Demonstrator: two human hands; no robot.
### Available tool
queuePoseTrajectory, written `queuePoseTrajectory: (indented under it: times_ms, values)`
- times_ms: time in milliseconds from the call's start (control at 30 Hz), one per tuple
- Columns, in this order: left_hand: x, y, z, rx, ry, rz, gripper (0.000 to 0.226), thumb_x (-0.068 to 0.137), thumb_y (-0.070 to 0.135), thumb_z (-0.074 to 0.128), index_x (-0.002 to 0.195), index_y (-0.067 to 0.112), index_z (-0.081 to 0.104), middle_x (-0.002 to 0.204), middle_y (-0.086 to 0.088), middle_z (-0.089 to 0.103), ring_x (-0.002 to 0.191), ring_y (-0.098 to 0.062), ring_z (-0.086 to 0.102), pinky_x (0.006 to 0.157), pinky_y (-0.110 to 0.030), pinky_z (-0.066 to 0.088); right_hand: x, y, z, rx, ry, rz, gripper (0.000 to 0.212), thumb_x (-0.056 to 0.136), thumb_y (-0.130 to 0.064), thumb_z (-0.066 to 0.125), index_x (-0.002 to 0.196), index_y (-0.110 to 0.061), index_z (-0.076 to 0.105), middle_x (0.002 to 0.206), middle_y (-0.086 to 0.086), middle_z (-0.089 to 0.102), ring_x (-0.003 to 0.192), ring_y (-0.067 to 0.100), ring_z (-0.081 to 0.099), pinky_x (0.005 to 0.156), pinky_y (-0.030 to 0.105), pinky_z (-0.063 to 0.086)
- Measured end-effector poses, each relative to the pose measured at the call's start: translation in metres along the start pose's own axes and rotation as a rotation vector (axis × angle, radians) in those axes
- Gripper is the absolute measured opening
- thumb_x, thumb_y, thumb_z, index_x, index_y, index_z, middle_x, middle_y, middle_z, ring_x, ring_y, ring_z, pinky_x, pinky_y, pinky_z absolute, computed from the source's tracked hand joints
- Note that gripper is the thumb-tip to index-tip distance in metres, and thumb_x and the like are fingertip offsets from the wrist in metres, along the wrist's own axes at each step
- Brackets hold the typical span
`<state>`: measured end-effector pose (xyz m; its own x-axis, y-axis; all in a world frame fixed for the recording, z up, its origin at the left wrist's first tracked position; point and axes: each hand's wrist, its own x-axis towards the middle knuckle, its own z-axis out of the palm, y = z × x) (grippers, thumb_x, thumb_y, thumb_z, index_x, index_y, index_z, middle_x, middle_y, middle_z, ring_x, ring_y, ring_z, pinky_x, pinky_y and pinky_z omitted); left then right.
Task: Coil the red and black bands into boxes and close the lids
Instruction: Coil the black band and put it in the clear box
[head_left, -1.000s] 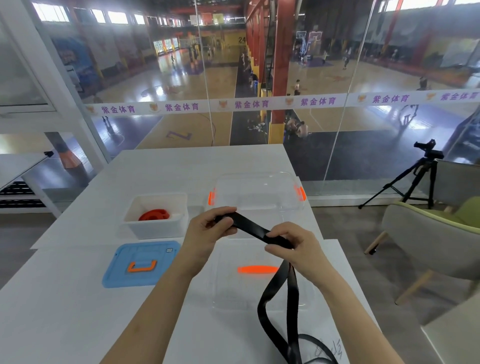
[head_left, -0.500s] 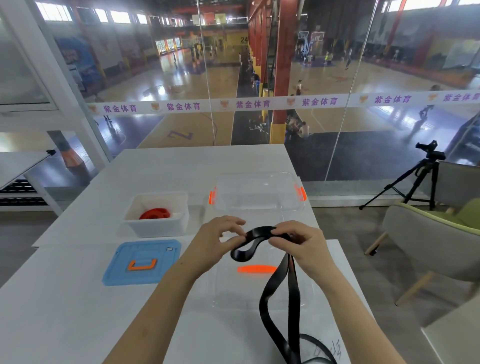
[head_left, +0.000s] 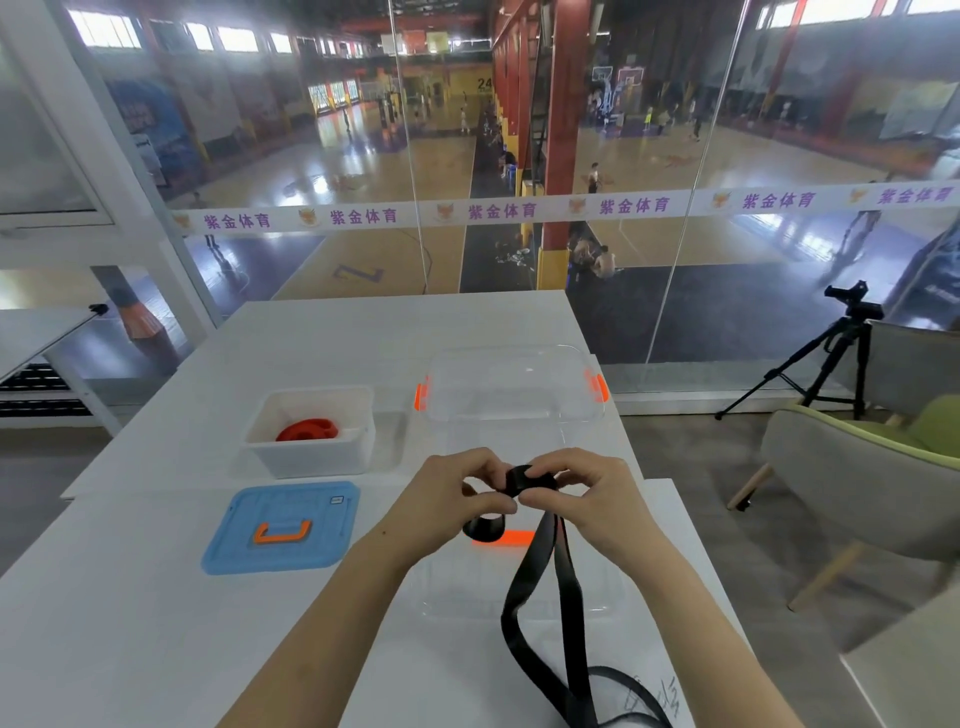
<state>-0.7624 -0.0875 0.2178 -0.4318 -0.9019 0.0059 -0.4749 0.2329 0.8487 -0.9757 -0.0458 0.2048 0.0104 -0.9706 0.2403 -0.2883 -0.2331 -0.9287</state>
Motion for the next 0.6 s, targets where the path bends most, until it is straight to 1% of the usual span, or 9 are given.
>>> queuePoseTrajectory:
  times_ms: [67,133,200,267,333,367,433,500,600]
  values:
    - [0.000,0.000,-0.001,-0.045,0.012,0.007,0.016,0.081,0.020,0.086,0.086,0.026,0.072,0.097,0.011,0.078,0.094,-0.006,0.074,0.095,-0.041,0.060,-0.002,0.001,0.001,0.011,0.015,0.011,0.018,0.078,-0.016,0.091,0.089,-0.027,0.081,0.095,-0.011,0.081,0.092,0.011,0.074,0.088,0.021,0.056]
    - [0.000,0.001,-0.002,-0.071,0.044,0.022,0.017,0.082,0.019,0.086,0.089,0.027,0.072,0.098,0.011,0.079,0.101,-0.005,0.074,0.098,-0.036,0.057,-0.003,0.001,0.002,0.018,0.026,0.007,0.020,0.078,-0.014,0.091,0.090,-0.027,0.081,0.095,-0.011,0.081,0.092,0.011,0.074,0.088,0.020,0.055]
    - [0.001,0.001,-0.004,-0.092,0.095,0.048,0.017,0.083,0.019,0.085,0.089,0.028,0.072,0.100,0.012,0.080,0.103,-0.004,0.074,0.098,-0.032,0.053,-0.005,0.002,0.003,0.050,0.025,0.001,0.024,0.079,-0.010,0.090,0.094,-0.027,0.080,0.098,-0.010,0.080,0.095,0.013,0.075,0.090,0.021,0.057]
    - [0.002,0.001,-0.005,-0.164,0.137,0.067,0.017,0.084,0.015,0.084,0.090,0.026,0.073,0.103,0.008,0.080,0.105,-0.009,0.074,0.098,-0.038,0.056,-0.008,0.006,0.005,0.098,0.024,0.012,0.028,0.080,-0.006,0.088,0.098,-0.024,0.077,0.100,-0.007,0.079,0.097,0.016,0.076,0.092,0.026,0.059]
    - [0.002,0.002,-0.006,-0.276,0.167,0.057,0.019,0.086,0.007,0.082,0.094,0.023,0.075,0.105,0.000,0.079,0.108,-0.020,0.074,0.094,-0.045,0.062,-0.010,0.010,0.008,0.106,0.019,0.041,0.029,0.082,-0.005,0.086,0.098,-0.024,0.072,0.100,-0.005,0.077,0.099,0.018,0.076,0.094,0.032,0.060]
    - [0.002,0.004,-0.007,-0.325,0.177,0.050,0.022,0.087,0.004,0.081,0.096,0.023,0.076,0.104,-0.003,0.079,0.108,-0.024,0.074,0.090,-0.045,0.064,-0.011,0.012,0.010,0.119,0.019,0.057,0.030,0.082,-0.005,0.086,0.097,-0.025,0.070,0.100,-0.004,0.076,0.100,0.019,0.076,0.095,0.033,0.060]
    - [0.002,0.007,-0.007,-0.384,0.190,0.047,0.029,0.088,0.000,0.079,0.098,0.027,0.078,0.104,-0.005,0.080,0.108,-0.024,0.074,0.087,-0.043,0.065,-0.013,0.015,0.014,0.187,0.015,0.095,0.033,0.082,-0.003,0.085,0.096,-0.028,0.070,0.101,0.000,0.077,0.100,0.023,0.077,0.095,0.038,0.060]
    - [0.001,0.009,-0.007,-0.437,0.182,0.039,0.029,0.090,-0.001,0.076,0.102,0.026,0.079,0.106,-0.007,0.080,0.107,-0.026,0.076,0.086,-0.040,0.065,-0.013,0.018,0.014,0.226,0.003,0.117,0.034,0.082,-0.001,0.084,0.099,-0.027,0.070,0.102,0.003,0.079,0.100,0.026,0.077,0.093,0.041,0.061]
    - [0.000,0.012,-0.007,-0.505,0.196,0.017,0.026,0.094,-0.003,0.070,0.109,0.017,0.077,0.103,-0.012,0.082,0.101,-0.029,0.078,0.088,-0.041,0.065,-0.014,0.019,0.013,0.247,0.042,0.121,0.033,0.082,0.004,0.084,0.102,-0.017,0.068,0.099,0.001,0.078,0.096,0.022,0.077,0.089,0.031,0.059]
